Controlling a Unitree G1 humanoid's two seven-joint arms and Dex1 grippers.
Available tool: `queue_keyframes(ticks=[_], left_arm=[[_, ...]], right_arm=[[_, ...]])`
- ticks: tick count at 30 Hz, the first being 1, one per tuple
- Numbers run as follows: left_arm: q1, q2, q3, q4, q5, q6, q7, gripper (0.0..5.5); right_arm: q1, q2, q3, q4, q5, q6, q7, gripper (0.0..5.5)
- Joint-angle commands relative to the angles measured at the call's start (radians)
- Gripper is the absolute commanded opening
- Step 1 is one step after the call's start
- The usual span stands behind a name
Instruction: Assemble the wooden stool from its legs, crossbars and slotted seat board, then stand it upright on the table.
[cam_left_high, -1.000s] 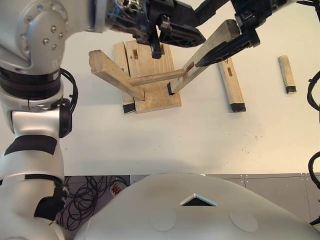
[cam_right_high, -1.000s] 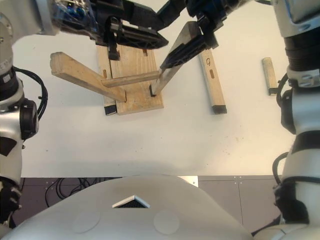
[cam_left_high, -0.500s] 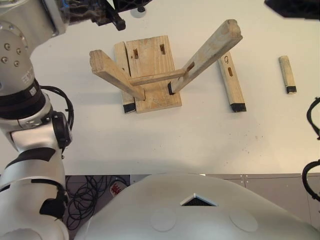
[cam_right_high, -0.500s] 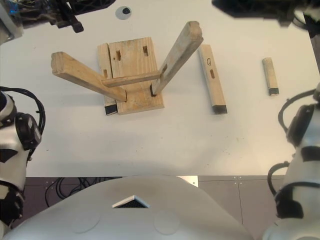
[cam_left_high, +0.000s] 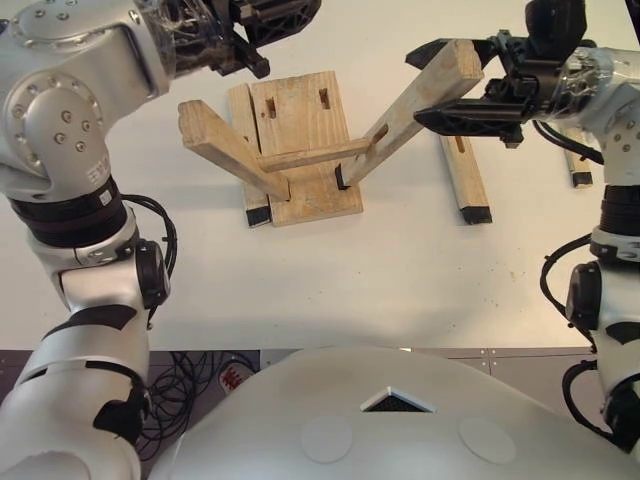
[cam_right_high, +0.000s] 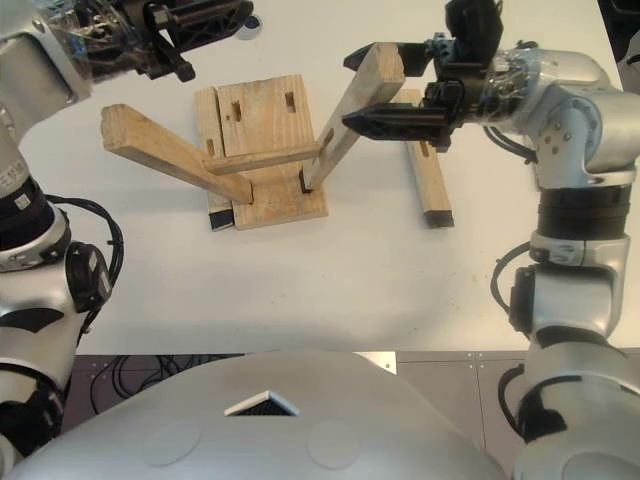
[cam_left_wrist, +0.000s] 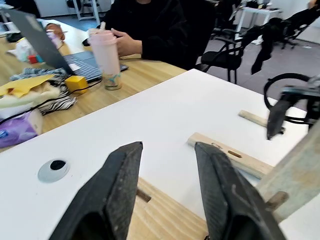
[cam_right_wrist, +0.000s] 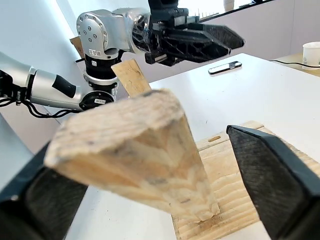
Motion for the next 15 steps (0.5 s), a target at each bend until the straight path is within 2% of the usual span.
queue_keyframes(ticks=[1,7,10,15], left_arm=[[0.016,-0.084,-0.021,0.026,0.066,-0.049,0.112,1.90],[-0.027,-0.166,-0.185,0.129,0.233,-0.207,0.215,1.90],[-0.063,-0.168,-0.270,0.241,0.329,-0.317,0.213,1.90],[-0.105,-0.188,-0.289,0.396,0.395,-0.450,0.192,1.90]], right_arm=[[0.031,0.001,-0.020,-0.067,0.045,0.033,-0.022,3.84],[0.068,-0.002,-0.045,-0.173,0.098,0.075,-0.086,2.86],[0.096,0.004,-0.044,-0.258,0.110,0.090,-0.137,2.59],[0.152,0.014,-0.014,-0.336,0.056,0.063,-0.227,2.39]])
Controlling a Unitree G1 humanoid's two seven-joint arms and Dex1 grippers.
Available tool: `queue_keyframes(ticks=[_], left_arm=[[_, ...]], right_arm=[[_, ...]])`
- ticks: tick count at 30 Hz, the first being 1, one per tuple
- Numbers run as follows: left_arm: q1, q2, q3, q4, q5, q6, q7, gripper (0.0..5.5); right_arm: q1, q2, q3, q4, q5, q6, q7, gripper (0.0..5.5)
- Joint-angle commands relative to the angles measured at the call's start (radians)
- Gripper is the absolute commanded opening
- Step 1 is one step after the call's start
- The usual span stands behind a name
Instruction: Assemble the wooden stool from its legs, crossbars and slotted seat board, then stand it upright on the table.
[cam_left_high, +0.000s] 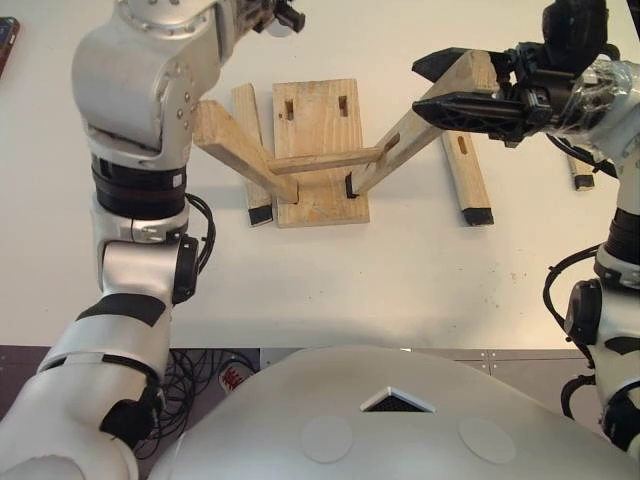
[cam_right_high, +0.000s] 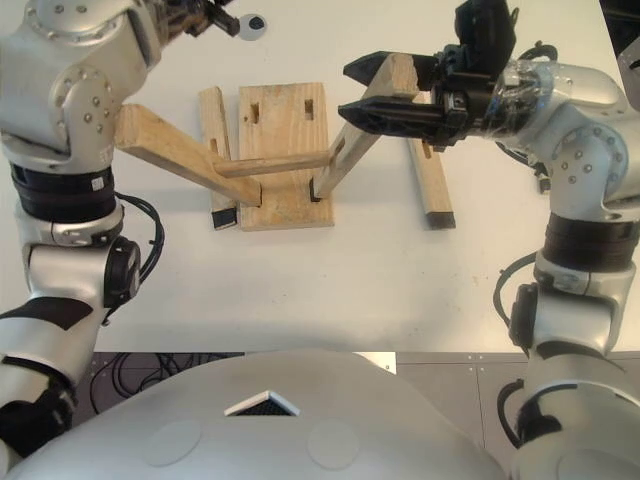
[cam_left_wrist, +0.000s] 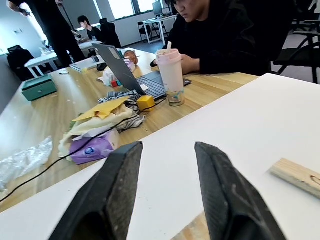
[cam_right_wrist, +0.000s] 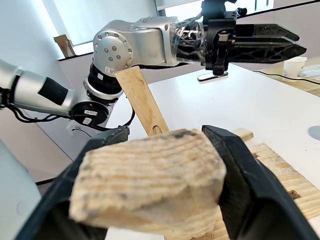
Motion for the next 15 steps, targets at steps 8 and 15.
queue_keyframes(ticks=[8,15], left_arm=[[-0.052,0.051,0.044,0.121,0.022,-0.260,-0.182,1.90],[-0.162,0.387,-0.031,-0.097,-0.100,-0.080,-0.680,1.90]], right_arm=[[0.216,0.021,0.149,-0.252,-0.154,-0.128,-0.222,2.14],[0.219,0.029,0.197,-0.273,-0.183,-0.119,-0.395,2.13]])
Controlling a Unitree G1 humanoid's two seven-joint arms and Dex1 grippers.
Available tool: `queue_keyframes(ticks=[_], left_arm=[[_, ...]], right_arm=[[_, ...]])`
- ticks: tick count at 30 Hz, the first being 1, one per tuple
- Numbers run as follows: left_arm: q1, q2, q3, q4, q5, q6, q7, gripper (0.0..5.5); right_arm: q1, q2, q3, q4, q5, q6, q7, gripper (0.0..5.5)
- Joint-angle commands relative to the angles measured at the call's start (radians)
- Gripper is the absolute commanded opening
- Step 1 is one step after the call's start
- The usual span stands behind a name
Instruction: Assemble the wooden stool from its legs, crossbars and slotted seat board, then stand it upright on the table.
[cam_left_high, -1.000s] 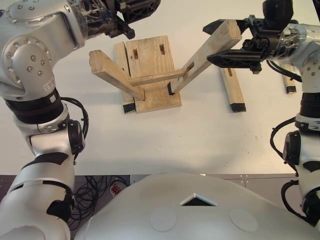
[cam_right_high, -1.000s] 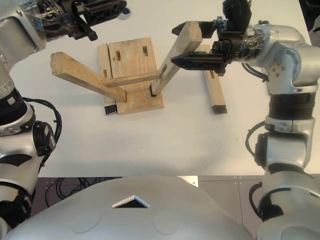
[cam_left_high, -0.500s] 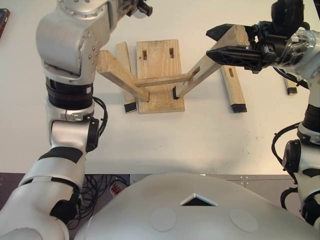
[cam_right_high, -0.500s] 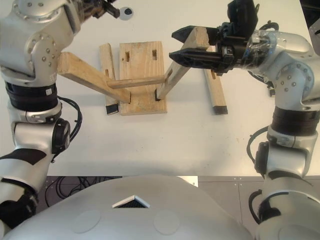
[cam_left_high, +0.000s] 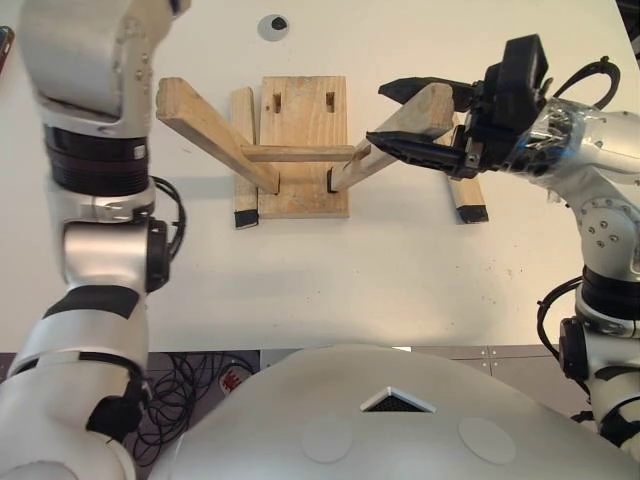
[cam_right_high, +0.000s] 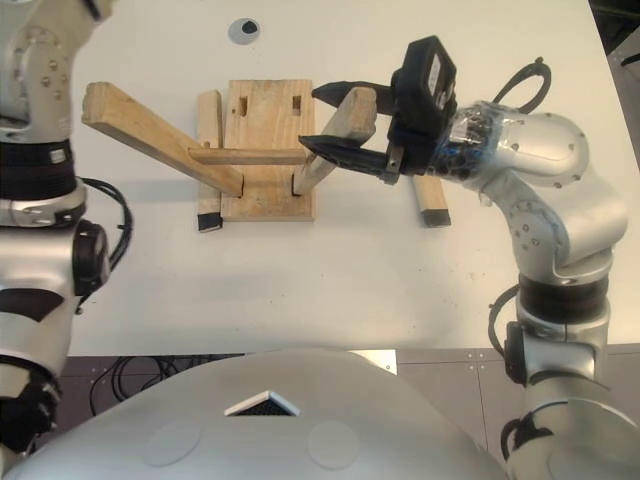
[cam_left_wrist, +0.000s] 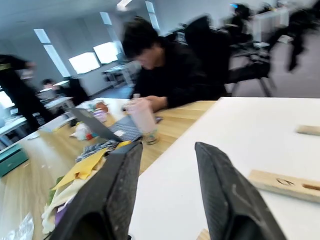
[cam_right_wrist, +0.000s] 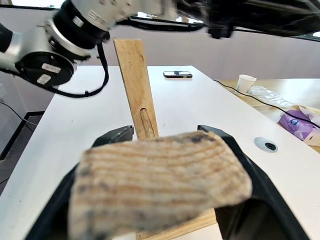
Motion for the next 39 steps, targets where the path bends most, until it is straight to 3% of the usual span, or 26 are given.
queue_keyframes(ticks=[1,5,8,16,29,39], left_arm=[[-0.129,0.206,-0.069,-0.067,-0.036,0.082,-0.274,1.90],[-0.215,0.375,-0.209,-0.095,0.004,0.049,-0.580,1.90],[-0.228,0.393,-0.291,-0.137,0.022,0.061,-0.678,1.90],[-0.145,0.311,-0.412,-0.214,0.115,0.072,-0.615,2.72],[-0.005,0.227,-0.507,-0.238,0.259,0.055,-0.498,2.72],[0.036,0.212,-0.518,-0.244,0.318,0.042,-0.469,1.17]], right_arm=[[0.038,0.011,0.062,0.042,-0.049,0.075,-0.069,2.13],[0.022,0.009,0.068,0.040,-0.025,0.083,-0.080,2.13],[0.013,-0.006,0.081,0.041,-0.020,0.096,-0.074,2.13],[-0.070,-0.051,0.128,0.077,-0.007,0.187,-0.043,2.13],[-0.196,-0.090,0.190,0.123,-0.018,0.249,0.029,2.11],[-0.231,-0.094,0.235,0.135,-0.027,0.243,0.046,2.08]])
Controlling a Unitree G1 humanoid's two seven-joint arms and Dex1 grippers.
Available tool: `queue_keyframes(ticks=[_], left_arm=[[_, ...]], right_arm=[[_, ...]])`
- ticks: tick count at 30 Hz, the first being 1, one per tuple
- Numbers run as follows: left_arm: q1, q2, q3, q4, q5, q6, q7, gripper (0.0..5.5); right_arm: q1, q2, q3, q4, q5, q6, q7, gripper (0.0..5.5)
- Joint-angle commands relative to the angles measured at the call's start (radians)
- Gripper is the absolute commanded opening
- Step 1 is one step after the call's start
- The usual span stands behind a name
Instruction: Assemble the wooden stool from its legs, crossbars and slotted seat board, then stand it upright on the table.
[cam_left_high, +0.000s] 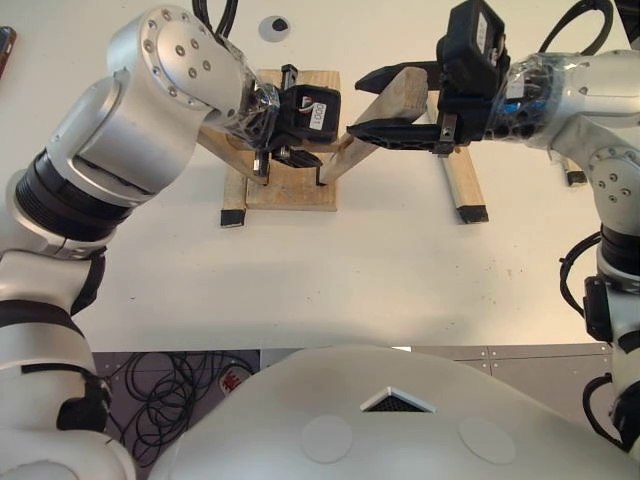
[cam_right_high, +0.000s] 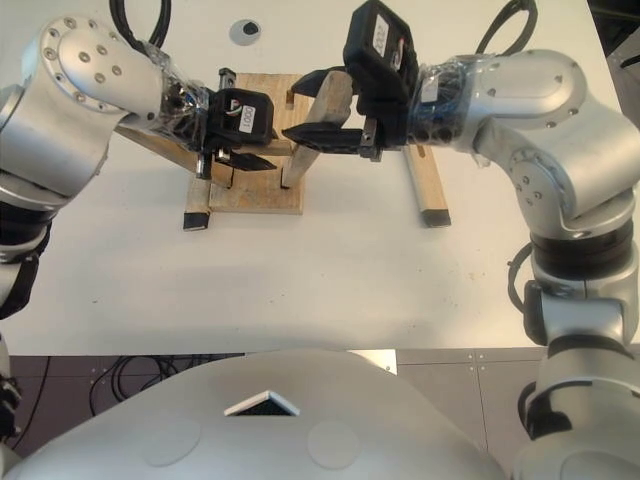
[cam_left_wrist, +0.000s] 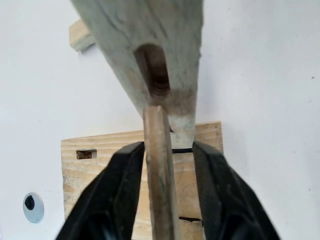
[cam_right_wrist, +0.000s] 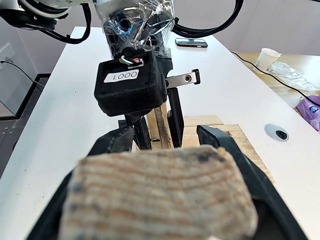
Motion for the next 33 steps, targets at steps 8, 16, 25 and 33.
queue_keyframes(ticks=[8,16,25,33], left_arm=[[0.046,-0.038,0.111,-0.033,-0.034,0.052,0.057,0.43],[0.105,-0.085,0.164,-0.072,-0.075,0.115,0.117,0.41],[0.160,-0.061,0.148,-0.116,-0.087,0.128,0.136,0.41],[0.167,-0.041,0.131,-0.112,-0.092,0.100,0.110,0.41]], right_arm=[[-0.081,-0.024,0.146,0.136,-0.065,0.085,0.102,2.06],[-0.187,-0.015,0.211,0.208,-0.123,0.078,0.211,2.05],[-0.278,0.066,0.255,0.262,-0.164,0.096,0.249,2.05],[-0.280,0.144,0.243,0.273,-0.164,0.118,0.212,2.05]])
